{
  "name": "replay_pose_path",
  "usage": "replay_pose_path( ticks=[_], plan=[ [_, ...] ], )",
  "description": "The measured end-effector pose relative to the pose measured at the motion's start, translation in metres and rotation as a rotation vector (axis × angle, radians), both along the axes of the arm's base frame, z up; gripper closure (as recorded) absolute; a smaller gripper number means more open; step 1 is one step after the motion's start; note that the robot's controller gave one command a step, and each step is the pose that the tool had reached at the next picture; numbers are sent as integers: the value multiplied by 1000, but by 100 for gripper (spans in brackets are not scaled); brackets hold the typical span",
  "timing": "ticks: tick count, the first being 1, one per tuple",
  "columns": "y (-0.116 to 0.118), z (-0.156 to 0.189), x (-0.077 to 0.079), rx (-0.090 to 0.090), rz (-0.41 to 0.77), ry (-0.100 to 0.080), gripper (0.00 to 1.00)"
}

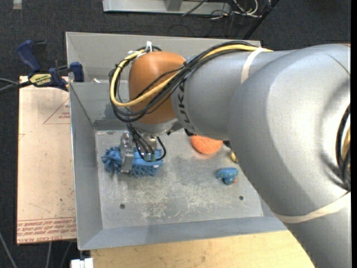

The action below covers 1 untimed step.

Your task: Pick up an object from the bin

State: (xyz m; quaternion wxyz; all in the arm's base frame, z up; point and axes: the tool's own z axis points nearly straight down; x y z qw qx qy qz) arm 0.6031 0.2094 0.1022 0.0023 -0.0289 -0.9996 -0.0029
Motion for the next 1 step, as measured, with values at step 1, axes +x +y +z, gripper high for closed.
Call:
replay_pose_path(
  ticks=[1],
  plan=[
    [15, 178, -1, 1, 133, -8, 100]
  ],
)
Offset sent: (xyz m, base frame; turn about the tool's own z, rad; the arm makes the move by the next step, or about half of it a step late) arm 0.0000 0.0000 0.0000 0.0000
